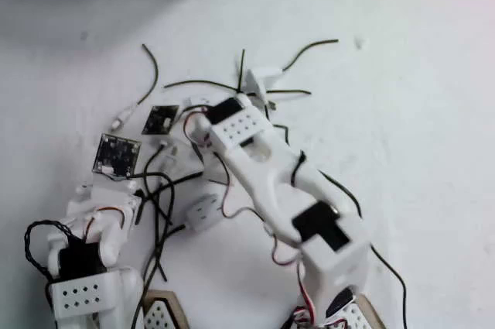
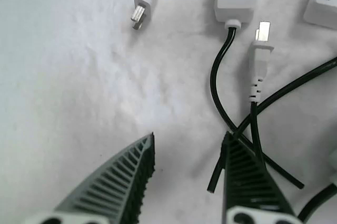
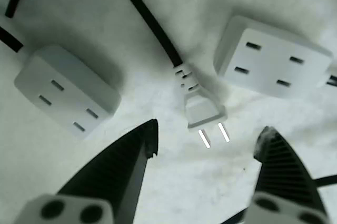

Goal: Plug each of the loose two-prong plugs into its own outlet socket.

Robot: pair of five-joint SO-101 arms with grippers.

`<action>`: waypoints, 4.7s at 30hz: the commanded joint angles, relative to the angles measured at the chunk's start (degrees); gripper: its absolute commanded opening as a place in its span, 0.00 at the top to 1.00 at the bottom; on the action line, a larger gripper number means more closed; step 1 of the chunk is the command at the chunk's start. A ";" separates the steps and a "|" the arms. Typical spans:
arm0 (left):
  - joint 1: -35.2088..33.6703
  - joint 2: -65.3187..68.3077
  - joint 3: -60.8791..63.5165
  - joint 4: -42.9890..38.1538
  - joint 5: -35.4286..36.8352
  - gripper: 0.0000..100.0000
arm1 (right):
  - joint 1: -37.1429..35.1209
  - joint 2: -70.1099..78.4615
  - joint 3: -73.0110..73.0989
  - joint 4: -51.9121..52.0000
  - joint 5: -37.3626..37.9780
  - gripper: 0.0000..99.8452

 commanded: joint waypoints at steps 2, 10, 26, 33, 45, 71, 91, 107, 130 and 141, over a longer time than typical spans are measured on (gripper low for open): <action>-0.40 -1.80 -0.09 0.44 -0.44 0.79 | 0.13 6.02 -11.25 3.38 1.05 0.70; -0.40 -1.89 0.00 0.44 -0.44 0.79 | 2.95 18.33 -21.71 4.09 1.05 0.71; -0.40 -1.98 0.53 0.35 -0.53 0.79 | 4.53 21.32 -22.86 17.89 7.91 0.98; -0.40 -1.98 0.53 0.35 -0.53 0.79 | 10.33 14.29 -22.33 20.18 7.82 0.98; -0.13 -1.98 0.53 0.26 -0.53 0.79 | 17.19 -2.42 -8.79 20.09 -3.16 0.96; -0.13 -1.98 0.62 0.44 -2.73 0.79 | 7.52 9.80 -1.85 7.25 2.20 0.78; -0.13 -1.98 1.14 0.44 -2.81 0.79 | 4.53 8.31 -2.02 15.25 1.76 0.98; -0.31 -1.98 1.14 0.09 -2.64 0.79 | 16.31 -26.33 5.80 20.00 -2.99 0.98; -0.48 -1.98 0.18 0.18 -2.37 0.79 | 17.89 -2.77 21.10 -9.80 -21.36 0.98; -0.48 -1.98 0.44 0.09 -2.37 0.79 | 15.78 -1.01 19.87 -6.29 -21.10 0.98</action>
